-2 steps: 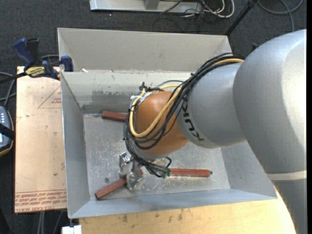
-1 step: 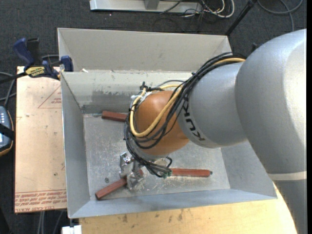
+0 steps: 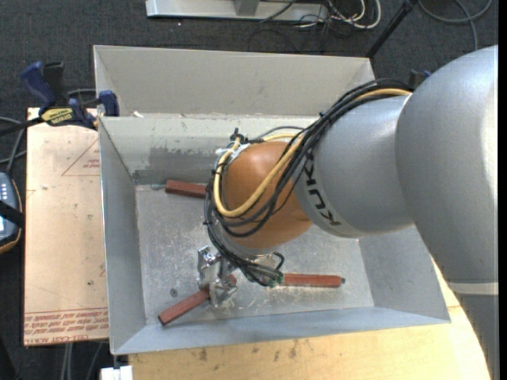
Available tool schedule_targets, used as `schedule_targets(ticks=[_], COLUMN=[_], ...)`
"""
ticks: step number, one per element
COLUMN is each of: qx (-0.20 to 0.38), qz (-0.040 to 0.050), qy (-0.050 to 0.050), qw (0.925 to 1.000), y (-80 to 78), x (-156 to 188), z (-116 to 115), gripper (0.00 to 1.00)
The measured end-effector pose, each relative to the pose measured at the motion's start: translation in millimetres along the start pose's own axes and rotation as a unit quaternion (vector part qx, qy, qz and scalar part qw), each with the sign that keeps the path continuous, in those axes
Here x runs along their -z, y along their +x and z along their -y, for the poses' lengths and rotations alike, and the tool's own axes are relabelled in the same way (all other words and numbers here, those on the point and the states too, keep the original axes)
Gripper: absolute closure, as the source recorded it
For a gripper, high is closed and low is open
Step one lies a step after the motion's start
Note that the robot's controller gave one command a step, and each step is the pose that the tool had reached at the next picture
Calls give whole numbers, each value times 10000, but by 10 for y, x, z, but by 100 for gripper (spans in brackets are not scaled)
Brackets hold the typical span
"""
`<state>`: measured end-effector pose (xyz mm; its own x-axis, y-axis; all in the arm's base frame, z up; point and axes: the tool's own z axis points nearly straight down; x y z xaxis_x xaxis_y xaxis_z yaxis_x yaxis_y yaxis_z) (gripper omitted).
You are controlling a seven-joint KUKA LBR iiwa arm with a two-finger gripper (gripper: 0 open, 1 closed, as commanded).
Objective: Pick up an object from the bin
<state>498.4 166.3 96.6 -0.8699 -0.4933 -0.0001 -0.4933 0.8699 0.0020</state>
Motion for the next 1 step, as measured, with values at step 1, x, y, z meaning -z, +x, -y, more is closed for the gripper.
schedule_targets(ticks=[1], qx=[-1], qz=[22], qy=[8], qw=[10000], y=[-18], x=[145], z=[3], gripper=[100])
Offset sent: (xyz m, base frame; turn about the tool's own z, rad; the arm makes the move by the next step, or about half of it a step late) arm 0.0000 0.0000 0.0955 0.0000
